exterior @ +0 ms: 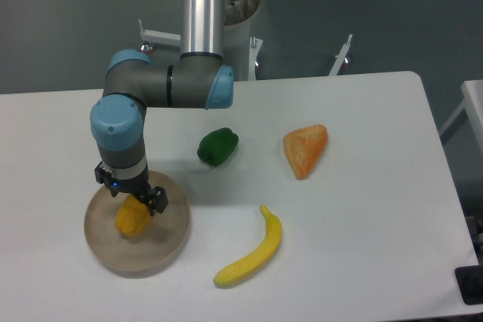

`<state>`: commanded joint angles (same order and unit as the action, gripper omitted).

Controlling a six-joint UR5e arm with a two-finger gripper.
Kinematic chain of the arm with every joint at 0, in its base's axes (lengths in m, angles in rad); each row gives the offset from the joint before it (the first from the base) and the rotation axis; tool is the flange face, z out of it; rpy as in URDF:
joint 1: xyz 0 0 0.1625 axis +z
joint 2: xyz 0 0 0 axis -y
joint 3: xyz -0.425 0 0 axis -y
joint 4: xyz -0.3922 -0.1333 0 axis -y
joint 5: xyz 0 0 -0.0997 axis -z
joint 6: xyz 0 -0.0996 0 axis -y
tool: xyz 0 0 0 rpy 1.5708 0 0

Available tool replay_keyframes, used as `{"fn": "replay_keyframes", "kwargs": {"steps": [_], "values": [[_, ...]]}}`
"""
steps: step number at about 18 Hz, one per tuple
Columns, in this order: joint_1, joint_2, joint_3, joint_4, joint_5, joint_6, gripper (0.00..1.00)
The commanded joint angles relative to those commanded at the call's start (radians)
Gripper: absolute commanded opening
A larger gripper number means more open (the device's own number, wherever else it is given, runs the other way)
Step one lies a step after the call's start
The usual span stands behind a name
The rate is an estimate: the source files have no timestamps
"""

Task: Pick up the yellow pepper from the plate
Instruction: 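Close the gripper around the yellow pepper, then lift the yellow pepper off the plate and carry it toward the banana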

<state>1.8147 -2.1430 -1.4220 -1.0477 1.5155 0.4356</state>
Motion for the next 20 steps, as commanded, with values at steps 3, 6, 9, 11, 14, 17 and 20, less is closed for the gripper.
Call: {"fn": "replay_keyframes", "kwargs": {"steps": [3,6,9,11,14,17,20], "values": [[-0.002,0.000,-0.005,0.002,0.000,0.012,0.51],[-0.002,0.008,-0.008,-0.001,0.000,0.020,0.49],[0.000,0.012,-0.006,-0.002,0.000,0.021,0.48],[0.006,0.017,0.002,-0.003,0.002,0.029,0.48],[0.060,0.081,0.003,-0.018,0.003,0.073,0.48],[0.127,0.141,-0.003,-0.029,0.009,0.167,0.48],[0.245,0.173,0.000,-0.046,0.073,0.313,0.48]]}}
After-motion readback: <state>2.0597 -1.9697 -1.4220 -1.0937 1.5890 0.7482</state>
